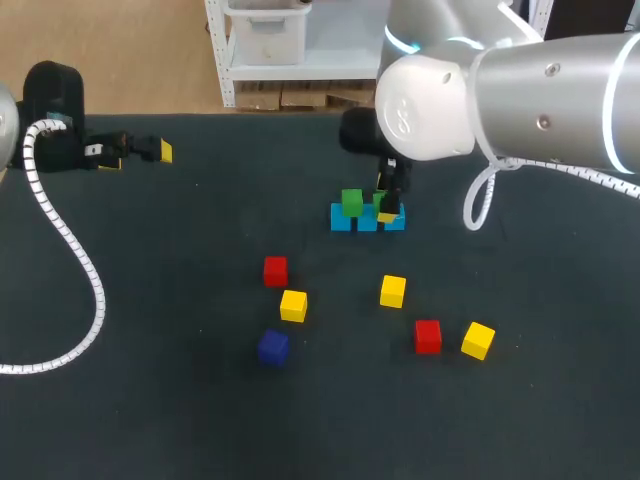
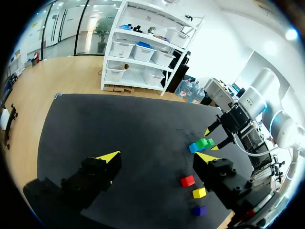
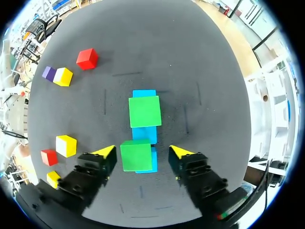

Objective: Place the blue cubes, place green cubes on the blue cubes, place the yellow cubes on the green cubes, then place the red cubes on the yellow cubes, and place purple cube on the red cubes.

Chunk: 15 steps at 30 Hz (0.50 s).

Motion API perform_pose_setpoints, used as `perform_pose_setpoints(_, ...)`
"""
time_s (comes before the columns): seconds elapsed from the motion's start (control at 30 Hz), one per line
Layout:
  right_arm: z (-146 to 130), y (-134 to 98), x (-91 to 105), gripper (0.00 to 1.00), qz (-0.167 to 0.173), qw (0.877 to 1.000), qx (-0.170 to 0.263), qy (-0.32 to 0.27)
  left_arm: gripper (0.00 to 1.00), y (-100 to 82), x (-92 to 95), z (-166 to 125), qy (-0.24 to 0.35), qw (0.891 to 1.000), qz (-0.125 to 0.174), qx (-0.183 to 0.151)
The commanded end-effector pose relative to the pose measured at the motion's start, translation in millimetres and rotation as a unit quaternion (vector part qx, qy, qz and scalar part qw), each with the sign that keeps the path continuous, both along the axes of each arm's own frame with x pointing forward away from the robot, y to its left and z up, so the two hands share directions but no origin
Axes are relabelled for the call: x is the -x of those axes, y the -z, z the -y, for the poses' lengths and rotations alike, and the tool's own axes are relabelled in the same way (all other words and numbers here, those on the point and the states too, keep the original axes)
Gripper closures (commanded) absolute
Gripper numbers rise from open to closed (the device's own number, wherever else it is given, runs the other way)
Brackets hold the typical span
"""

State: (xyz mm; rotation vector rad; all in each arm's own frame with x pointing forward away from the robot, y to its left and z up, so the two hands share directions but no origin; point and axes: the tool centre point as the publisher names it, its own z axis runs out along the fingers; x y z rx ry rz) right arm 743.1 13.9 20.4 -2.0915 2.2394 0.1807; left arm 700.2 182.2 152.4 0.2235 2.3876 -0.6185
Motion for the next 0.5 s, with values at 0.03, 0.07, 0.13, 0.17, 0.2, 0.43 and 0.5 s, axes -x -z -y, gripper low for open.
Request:
perform_pose_setpoints(0.03,1.5,-0.6,1.1,0.38,0.002,1.000,-0.002,0.002,0.00,1.4,0.4,-2.2,0.003,1.000,0.003,0.005)
perform_pose_setpoints(0.07,1.6,-0.6,1.1,0.38,0.002,1.000,-0.002,0.002,0.00,1.4,0.4,-2.2,0.003,1.000,0.003,0.005)
perform_pose_setpoints(0.13,1.7,-0.8,1.0,0.47,0.002,1.000,-0.002,0.002,0.00,1.4,0.4,-2.2,0.003,1.000,0.003,0.005)
perform_pose_setpoints(0.17,1.8,-1.0,1.1,0.51,0.002,1.000,-0.002,0.002,0.00,1.4,0.4,-2.2,0.003,1.000,0.003,0.005)
perform_pose_setpoints(0.2,1.8,-1.1,1.1,0.52,0.002,1.000,-0.002,0.001,0.00,1.4,0.4,-2.2,0.003,1.000,0.003,0.005)
perform_pose_setpoints(0.43,2.3,-1.3,1.3,0.59,0.001,1.000,-0.003,0.002,0.00,1.4,0.4,-2.2,0.003,1.000,0.003,0.005)
perform_pose_setpoints(0.5,2.4,-1.3,1.2,0.63,0.000,1.000,-0.003,0.002,0.00,1.4,0.4,-2.2,0.003,1.000,0.003,0.005)
